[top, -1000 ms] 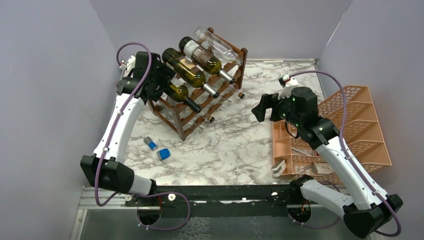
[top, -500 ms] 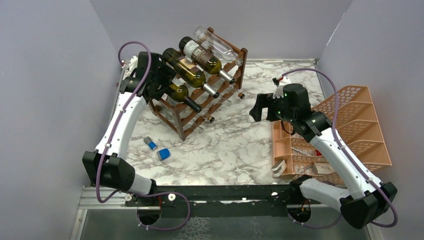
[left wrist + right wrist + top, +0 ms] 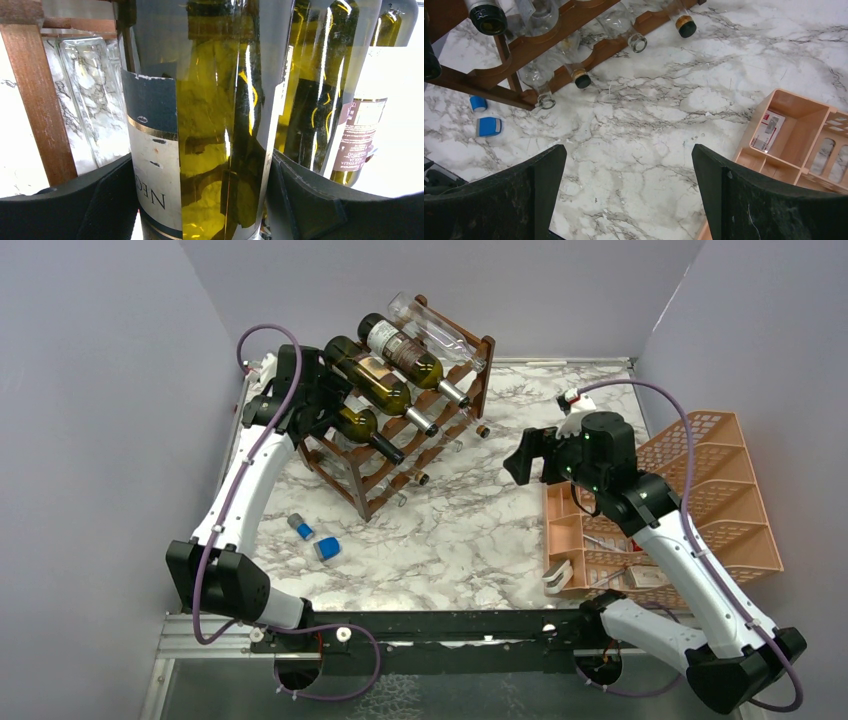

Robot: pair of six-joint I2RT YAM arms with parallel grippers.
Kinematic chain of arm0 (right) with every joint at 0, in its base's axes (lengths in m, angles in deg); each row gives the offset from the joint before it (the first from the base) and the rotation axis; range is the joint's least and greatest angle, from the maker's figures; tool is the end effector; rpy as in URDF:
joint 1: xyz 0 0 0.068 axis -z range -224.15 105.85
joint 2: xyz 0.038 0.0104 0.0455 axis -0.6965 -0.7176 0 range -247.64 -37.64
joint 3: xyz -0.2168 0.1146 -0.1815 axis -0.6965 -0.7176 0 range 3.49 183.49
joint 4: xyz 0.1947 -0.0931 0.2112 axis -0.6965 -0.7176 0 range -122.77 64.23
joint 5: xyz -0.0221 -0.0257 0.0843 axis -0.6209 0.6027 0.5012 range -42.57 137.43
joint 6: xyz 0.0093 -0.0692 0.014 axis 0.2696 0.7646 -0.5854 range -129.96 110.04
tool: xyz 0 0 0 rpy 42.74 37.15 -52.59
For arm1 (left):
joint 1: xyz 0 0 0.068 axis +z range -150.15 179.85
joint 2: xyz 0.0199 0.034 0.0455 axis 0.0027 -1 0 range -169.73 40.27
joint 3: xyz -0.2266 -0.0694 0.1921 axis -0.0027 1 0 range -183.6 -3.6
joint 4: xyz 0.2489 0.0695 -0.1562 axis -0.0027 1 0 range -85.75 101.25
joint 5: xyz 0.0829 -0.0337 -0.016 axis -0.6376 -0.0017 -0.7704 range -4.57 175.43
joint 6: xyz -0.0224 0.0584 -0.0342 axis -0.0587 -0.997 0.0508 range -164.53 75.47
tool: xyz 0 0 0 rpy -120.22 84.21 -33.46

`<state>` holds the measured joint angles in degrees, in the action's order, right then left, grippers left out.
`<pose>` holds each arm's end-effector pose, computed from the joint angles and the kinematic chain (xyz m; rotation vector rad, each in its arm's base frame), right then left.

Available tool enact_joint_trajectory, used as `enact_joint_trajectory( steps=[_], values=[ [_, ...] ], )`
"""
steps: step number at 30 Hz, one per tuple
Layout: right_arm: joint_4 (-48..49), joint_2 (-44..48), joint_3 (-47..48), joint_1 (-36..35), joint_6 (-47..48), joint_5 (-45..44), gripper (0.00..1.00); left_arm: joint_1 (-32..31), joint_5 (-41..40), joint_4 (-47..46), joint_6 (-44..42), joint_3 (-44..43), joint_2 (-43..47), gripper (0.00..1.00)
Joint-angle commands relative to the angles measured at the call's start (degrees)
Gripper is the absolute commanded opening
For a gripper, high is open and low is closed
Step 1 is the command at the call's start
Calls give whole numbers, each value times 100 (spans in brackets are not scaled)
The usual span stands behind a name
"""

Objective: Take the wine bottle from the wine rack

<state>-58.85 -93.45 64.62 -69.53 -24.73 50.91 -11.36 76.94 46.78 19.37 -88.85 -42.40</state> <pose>0.2255 0.1110 0.3841 -0.2317 2.0786 0.4930 0.3627 -0.0630 0.3964 -1.0981 2.0367 -0.5220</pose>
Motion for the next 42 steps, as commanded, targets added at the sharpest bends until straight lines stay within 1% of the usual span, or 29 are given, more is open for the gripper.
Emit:
enact_joint_trajectory(
  steps=[1, 12, 16, 21, 23, 25, 29, 35, 39, 41, 42],
  values=[
    [50, 17, 62, 34, 88, 110, 99, 29, 9, 226, 54, 278, 68, 75],
    [112, 23, 10, 34, 33, 438, 99, 30, 102, 138, 266, 321, 574, 65],
    [346, 220, -172, 38, -252, 519, 99, 30, 100, 74, 336, 334, 859, 59],
    [765, 444, -502, 34, -364, 595, 99, 30, 62, 0, 378, 316, 1166, 56],
    [799, 411, -490, 34, -262, 807, 99, 30, 52, -36, 367, 338, 1258, 51],
    [783, 365, -458, 35, -209, 1021, 99, 30, 54, -50, 360, 370, 1330, 48],
    [834, 310, -412, 34, 267, 1997, 99, 30, 182, -84, 383, 467, 1524, 47],
    [1309, 296, -501, 34, 595, 2832, 99, 30, 770, -181, 615, 467, 1924, 47],
    [2013, 59, -452, 2, 655, 3863, 100, 30, 1183, -255, 735, 431, 2169, 47],
    [2543, -53, -459, -189, 570, 4095, 100, 30, 1399, -288, 841, 443, 2284, 47],
    [2815, -97, -461, -353, 579, 4050, 100, 30, 1520, -319, 922, 466, 2339, 47]
  ],
)
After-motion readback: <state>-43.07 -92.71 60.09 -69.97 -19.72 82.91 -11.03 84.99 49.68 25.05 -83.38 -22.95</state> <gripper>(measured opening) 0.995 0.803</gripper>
